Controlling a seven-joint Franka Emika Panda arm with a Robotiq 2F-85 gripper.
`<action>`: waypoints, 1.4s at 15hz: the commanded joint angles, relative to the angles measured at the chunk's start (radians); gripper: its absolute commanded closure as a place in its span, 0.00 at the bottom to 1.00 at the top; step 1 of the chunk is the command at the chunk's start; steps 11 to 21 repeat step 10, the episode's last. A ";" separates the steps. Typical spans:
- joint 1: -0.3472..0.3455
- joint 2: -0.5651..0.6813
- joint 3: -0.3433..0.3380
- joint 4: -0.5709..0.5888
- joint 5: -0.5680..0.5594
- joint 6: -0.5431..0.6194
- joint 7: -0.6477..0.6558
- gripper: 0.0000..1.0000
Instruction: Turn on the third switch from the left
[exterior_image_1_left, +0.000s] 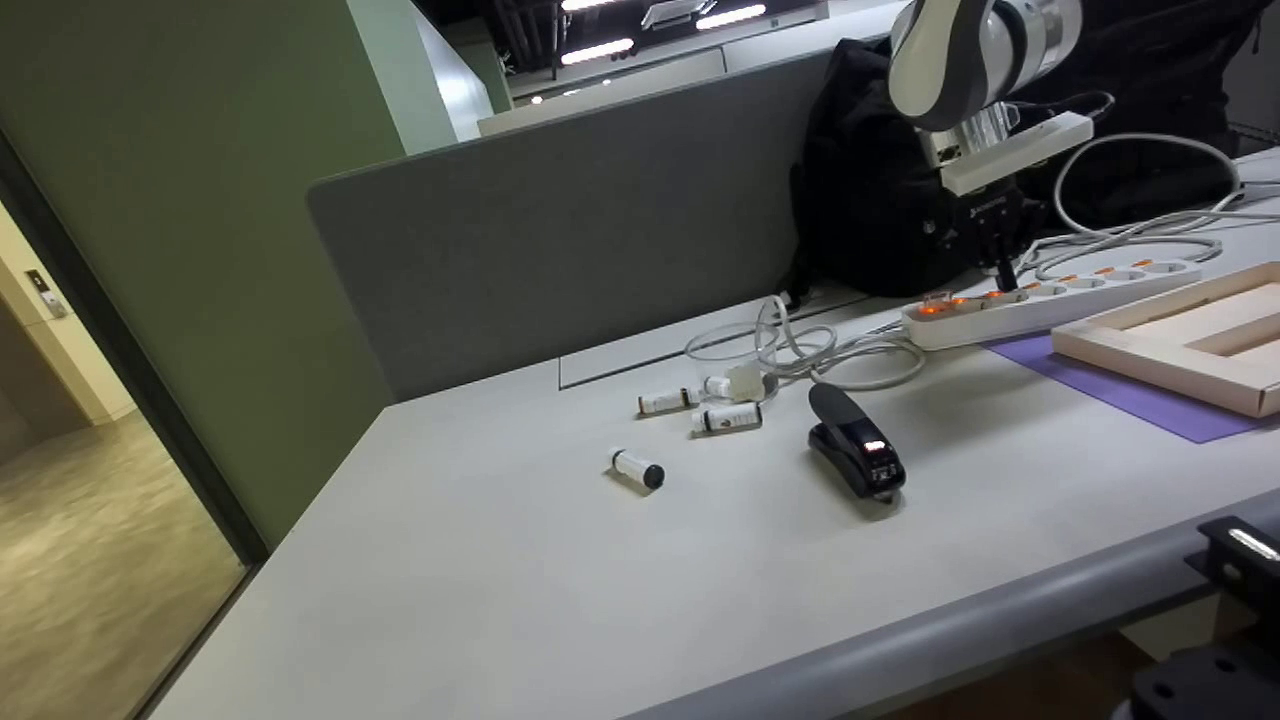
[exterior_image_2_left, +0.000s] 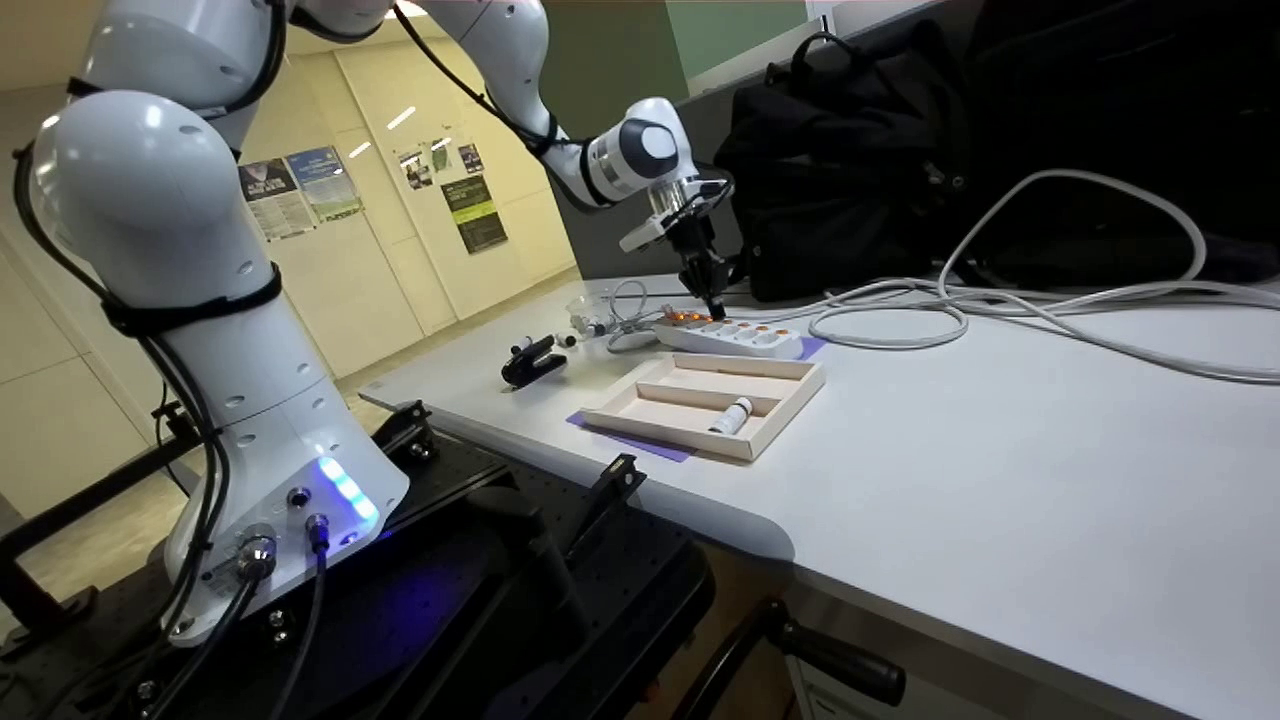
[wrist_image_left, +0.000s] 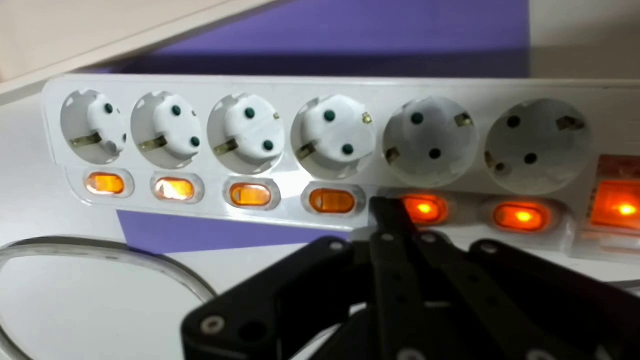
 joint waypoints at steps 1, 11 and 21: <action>-0.024 -0.053 0.022 0.014 0.052 -0.064 -0.043 1.00; -0.046 -0.138 0.038 0.050 0.076 -0.203 -0.111 0.74; -0.046 -0.138 0.038 0.050 0.076 -0.203 -0.111 0.74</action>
